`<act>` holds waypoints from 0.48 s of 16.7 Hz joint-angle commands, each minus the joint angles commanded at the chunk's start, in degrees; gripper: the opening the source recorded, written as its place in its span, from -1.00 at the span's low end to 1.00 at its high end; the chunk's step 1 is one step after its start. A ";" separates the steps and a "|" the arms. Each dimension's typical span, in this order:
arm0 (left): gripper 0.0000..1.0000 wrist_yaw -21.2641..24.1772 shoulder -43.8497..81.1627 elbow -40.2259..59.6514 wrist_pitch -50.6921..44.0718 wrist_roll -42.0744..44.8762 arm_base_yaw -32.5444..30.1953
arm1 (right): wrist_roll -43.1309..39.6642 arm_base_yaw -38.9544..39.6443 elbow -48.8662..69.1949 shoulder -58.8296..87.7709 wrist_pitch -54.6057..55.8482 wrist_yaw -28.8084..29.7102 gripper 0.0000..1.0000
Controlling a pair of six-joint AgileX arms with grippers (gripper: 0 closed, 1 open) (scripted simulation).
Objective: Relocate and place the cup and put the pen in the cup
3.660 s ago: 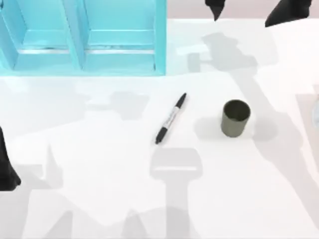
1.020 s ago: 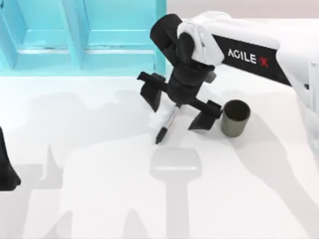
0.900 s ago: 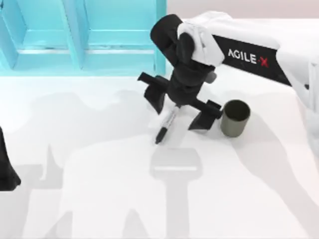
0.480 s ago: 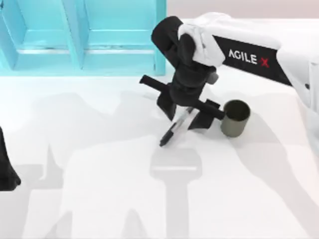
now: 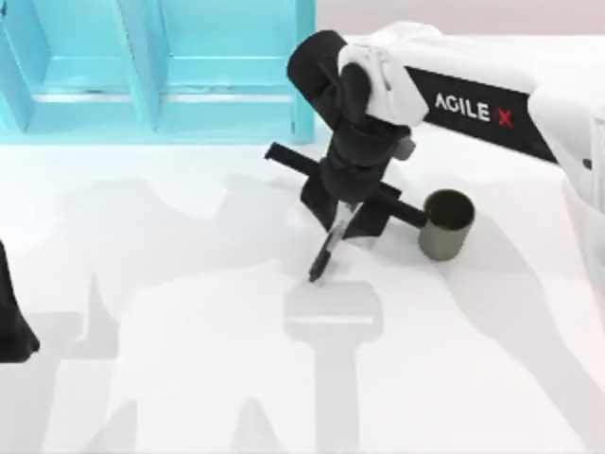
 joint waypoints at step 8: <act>1.00 0.00 0.00 0.00 0.00 0.00 0.00 | 5.62 5.77 -11.67 -17.58 -5.21 0.83 -1.00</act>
